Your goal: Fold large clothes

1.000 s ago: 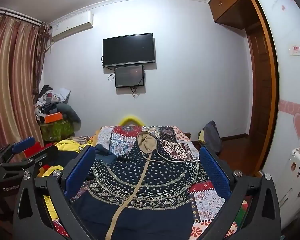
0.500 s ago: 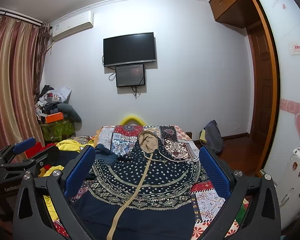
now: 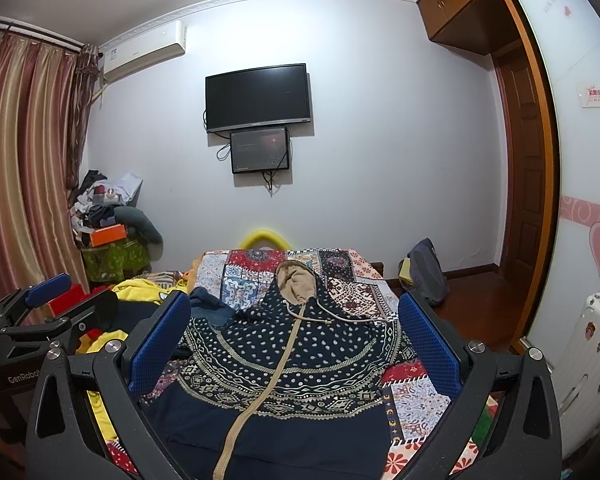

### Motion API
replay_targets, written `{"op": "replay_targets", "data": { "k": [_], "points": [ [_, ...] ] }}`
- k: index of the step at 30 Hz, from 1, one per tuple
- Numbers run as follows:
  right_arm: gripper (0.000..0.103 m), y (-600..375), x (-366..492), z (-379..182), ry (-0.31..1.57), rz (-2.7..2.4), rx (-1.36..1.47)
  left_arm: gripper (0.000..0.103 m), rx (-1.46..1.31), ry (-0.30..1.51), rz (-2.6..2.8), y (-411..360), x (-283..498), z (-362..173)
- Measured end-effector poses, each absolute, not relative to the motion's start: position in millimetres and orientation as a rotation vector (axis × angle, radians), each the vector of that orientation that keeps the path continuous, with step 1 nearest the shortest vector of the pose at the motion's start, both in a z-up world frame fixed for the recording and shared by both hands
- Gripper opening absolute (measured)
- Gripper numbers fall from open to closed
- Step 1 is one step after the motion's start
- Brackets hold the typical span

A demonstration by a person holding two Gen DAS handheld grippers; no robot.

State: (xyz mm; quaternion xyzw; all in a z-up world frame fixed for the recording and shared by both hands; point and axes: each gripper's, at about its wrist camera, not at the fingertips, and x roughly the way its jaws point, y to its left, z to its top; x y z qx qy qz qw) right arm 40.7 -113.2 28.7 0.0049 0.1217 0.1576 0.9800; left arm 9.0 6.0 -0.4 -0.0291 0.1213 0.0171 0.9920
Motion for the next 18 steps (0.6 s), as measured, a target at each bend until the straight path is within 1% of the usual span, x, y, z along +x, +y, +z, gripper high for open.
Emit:
{"op": "replay_targets", "data": {
  "k": [18],
  "points": [
    [0.103, -112.2, 42.9, 26.7, 0.253, 0.315, 0.004, 0.1, -0.061, 0.246, 0.033, 6.4, 10.1, -2.5]
  ]
}}
